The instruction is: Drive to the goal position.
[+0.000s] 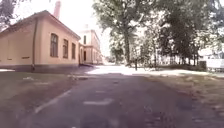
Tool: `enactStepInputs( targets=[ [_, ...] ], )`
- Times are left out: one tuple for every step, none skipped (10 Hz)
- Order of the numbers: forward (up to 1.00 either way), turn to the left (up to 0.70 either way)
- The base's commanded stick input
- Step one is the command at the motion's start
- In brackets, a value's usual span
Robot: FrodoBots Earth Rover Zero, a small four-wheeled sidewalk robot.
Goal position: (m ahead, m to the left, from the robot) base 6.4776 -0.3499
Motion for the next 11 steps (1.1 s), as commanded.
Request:
enactStepInputs(
  targets=[
    [0.70, 0.00],
    [0.70, 0.00],
    [0.70, 0.00],
    [0.70, 0.00],
    [0.70, 0.00],
    [0.70, 0.00],
    [0.70, 0.00],
    [0.70, 0.00],
    [0.70, 0.00],
    [0.70, 0.00],
    [0.70, 0.00]
  ],
)
